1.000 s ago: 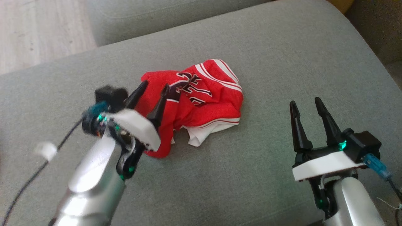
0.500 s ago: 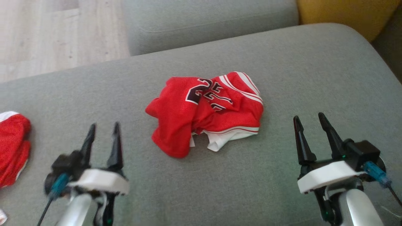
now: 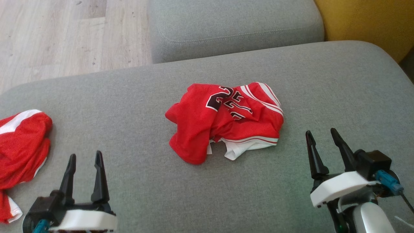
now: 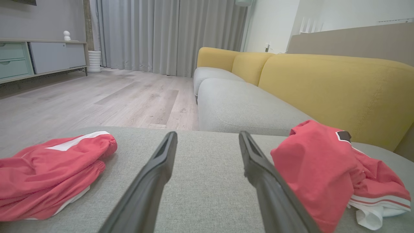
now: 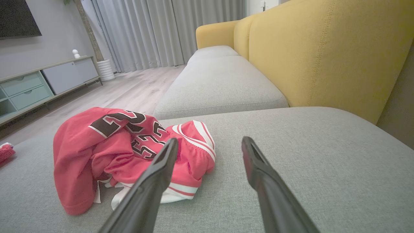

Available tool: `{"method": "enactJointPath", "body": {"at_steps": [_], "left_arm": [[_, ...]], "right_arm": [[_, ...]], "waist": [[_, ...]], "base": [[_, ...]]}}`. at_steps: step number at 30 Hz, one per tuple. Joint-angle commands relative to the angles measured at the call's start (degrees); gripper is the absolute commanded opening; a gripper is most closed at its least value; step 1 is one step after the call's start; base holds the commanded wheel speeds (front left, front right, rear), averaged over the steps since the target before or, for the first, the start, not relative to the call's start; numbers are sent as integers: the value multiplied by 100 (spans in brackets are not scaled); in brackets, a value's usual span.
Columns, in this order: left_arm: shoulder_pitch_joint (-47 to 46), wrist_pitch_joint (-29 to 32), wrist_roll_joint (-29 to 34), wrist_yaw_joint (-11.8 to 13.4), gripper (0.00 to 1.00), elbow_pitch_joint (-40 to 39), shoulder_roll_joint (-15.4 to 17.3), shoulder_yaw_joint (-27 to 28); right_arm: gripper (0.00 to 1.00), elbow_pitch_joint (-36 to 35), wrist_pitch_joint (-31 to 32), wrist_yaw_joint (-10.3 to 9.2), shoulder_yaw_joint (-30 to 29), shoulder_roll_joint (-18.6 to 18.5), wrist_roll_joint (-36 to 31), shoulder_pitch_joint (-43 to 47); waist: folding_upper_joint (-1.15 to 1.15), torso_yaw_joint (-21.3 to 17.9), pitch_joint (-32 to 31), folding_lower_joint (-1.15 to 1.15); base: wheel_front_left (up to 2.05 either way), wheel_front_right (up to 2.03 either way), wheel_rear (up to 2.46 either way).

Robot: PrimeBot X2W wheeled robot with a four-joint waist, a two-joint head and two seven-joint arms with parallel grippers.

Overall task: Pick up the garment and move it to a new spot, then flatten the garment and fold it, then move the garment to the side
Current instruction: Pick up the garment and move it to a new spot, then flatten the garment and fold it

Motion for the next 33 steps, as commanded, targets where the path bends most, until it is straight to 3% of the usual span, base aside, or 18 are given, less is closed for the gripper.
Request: {"method": "enactJointPath", "body": {"at_steps": [1, 13, 17, 24, 33], "left_arm": [[-163, -60, 28, -2, 100, -238, 142, 260], [-122, 11, -2, 12, 100, -357, 164, 181], [-233, 37, 10, 9, 100, -440, 165, 138], [-742, 105, 94, -141, 100, -463, 120, -71], [-1247, 48, 202, -309, 100, -199, -74, -305]], "right_arm": [[100, -171, 10, 44, 92, -25, 41, -113], [100, -129, 93, 44, 148, -25, 219, -256], [100, 86, 654, 44, 224, -25, 519, -884], [100, 1288, 1800, 44, 115, -84, 637, -2361], [100, 2829, 2120, 44, 138, -451, 594, -3311]], "waist": [[0, 6, -5, 1], [0, 4, 70, 1], [0, 59, 295, 1], [0, 388, 961, 1], [0, 760, 1419, 1]], "base": [[0, 0, 0], [0, 0, 0], [0, 0, 0], [0, 0, 0], [0, 0, 0]]}}
